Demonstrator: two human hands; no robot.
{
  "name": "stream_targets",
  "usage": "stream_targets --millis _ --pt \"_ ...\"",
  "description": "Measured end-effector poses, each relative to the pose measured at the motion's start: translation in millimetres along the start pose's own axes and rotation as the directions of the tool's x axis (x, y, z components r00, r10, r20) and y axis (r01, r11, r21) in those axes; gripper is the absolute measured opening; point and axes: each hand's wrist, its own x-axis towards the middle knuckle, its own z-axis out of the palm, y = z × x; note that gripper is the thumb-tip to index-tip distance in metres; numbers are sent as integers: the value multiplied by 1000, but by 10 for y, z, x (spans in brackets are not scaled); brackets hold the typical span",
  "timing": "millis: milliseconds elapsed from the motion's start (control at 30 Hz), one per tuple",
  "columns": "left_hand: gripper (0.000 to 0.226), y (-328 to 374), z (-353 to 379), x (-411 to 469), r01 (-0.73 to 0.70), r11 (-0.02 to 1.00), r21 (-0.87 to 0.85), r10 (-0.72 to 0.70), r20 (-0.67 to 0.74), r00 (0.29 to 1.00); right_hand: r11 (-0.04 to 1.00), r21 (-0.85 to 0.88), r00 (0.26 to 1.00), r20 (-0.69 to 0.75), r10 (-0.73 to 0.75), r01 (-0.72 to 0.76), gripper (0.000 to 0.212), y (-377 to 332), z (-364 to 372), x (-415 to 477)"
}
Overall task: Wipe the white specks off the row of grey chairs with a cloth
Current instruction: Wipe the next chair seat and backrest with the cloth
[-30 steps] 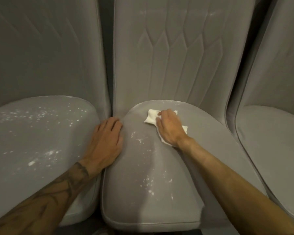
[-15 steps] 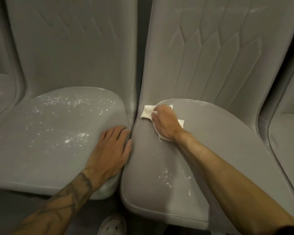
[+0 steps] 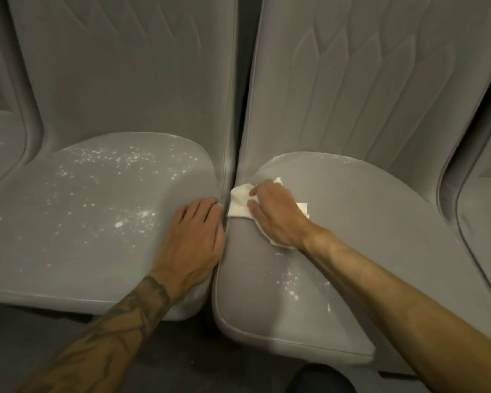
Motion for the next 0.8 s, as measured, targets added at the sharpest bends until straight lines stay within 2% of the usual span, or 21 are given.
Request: stream_targets --millis 67,133,233,300,367,433,500,567,633,700,733,800 --pt "43 -12 11 7 1 1000 -14 -1 -17 1000 994 23 994 38 -106 105 29 -58 -38 -248" --pt "43 -7 -2 4 -5 1000 -9 5 -27 1000 996 1 995 46 -92 92 29 56 -150 -298" --pt "41 -18 -3 13 -26 1000 -8 25 -38 999 978 -98 983 -21 183 -184 34 285 -265 -151" --pt "40 -20 -2 22 -19 1000 -4 19 -35 999 958 -106 963 -58 263 -268 34 188 -221 -127" --pt "40 -9 -7 23 -10 1000 5 10 -27 1000 973 -24 973 -52 227 -228 31 -79 -106 -254" --pt "45 -7 -28 19 0 1000 -3 0 2 1000 995 55 996 -25 81 -80 28 -355 -31 -498" --pt "51 -9 -49 7 -11 1000 14 10 37 999 998 64 1000 15 1 -2 26 -383 -101 -639" --pt "52 5 -71 -3 -29 999 42 27 47 999 996 -24 997 14 82 -81 29 -198 -263 -642" --pt "46 16 -89 -12 -21 1000 11 20 13 1000 960 -114 967 -23 255 -256 32 46 -416 -622" --pt "42 17 -72 -2 -14 1000 8 14 -13 1000 913 -164 927 -80 366 -375 34 103 -448 -635" --pt "41 15 -63 4 -17 1000 9 18 -15 1000 909 -166 924 -85 374 -383 34 30 -399 -647" --pt "43 9 -44 10 -21 1000 -2 21 -20 1000 949 -101 954 -64 294 -299 32 -231 -221 -693"
